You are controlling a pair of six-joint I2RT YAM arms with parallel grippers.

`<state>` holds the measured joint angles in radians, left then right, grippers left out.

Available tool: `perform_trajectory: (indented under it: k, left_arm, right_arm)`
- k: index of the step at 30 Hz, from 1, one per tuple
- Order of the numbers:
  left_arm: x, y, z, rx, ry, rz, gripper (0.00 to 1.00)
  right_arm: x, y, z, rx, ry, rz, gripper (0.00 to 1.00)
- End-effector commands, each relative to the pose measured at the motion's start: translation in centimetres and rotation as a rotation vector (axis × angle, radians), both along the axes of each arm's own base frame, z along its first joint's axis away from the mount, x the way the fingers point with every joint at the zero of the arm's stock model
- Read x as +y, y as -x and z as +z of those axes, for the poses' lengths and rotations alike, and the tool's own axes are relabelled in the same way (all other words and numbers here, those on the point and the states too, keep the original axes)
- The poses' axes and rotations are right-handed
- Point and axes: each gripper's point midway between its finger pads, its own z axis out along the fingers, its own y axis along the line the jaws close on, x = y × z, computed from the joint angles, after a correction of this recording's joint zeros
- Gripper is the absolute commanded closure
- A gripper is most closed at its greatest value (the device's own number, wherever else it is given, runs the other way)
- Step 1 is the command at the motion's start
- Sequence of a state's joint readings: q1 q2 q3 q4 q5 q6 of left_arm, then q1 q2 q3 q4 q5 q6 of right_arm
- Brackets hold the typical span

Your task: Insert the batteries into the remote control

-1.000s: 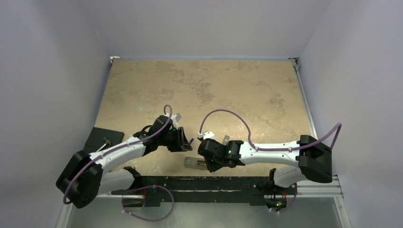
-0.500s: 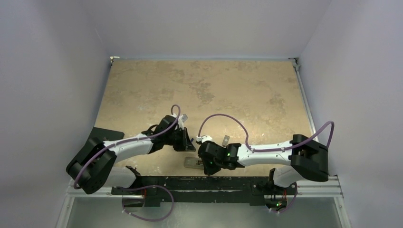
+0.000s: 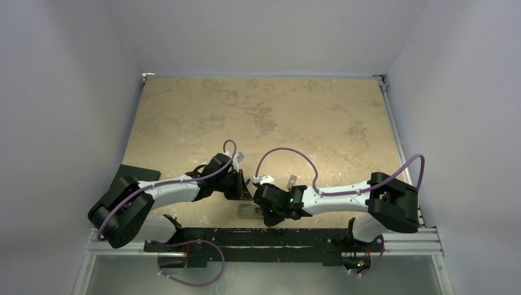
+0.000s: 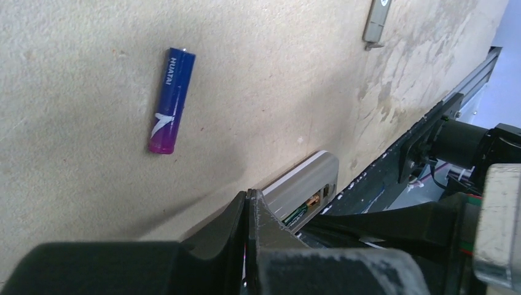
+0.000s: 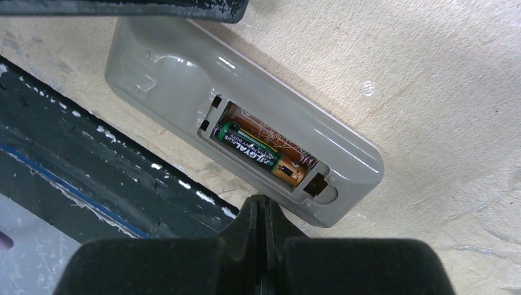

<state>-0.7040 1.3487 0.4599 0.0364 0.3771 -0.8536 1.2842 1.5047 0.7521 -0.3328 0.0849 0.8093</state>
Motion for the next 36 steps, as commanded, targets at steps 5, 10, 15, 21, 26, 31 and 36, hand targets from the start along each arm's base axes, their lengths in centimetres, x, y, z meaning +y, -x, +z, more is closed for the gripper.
perform_trajectory:
  k: [5, 10, 15, 21, 26, 31, 36]
  left_arm:
    - [1.2, 0.9, -1.6, 0.008, -0.06, 0.005, 1.0]
    - [1.6, 1.3, -1.7, 0.013, -0.07, 0.007, 1.0]
    - [2.2, 2.1, -1.9, 0.035, -0.09, 0.006, 1.0]
    - [2.7, 3.1, -1.8, 0.047, -0.087, 0.012, 1.0]
    - [2.8, 4.0, -1.8, 0.055, -0.077, 0.012, 1.0]
    - [2.4, 4.5, -1.5, 0.057, -0.058, 0.02, 1.0]
    - [1.7, 5.0, -1.1, 0.051, -0.037, 0.023, 1.0]
  right_arm:
    - [-0.2, -2.3, -0.2, -0.085, 0.072, -0.081, 1.0]
    - [-0.1, -3.1, -0.5, -0.1, 0.091, -0.101, 1.0]
    - [-0.2, -4.4, -0.6, -0.115, 0.102, -0.13, 1.0]
    - [-0.1, -6.7, 0.3, -0.154, 0.099, -0.151, 1.0]
    - [0.6, -7.8, 0.8, -0.173, 0.094, -0.143, 1.0]
    - [1.8, -8.0, 1.2, -0.167, 0.069, -0.125, 1.0]
    - [2.7, -8.3, 1.6, -0.175, 0.057, -0.104, 1.0]
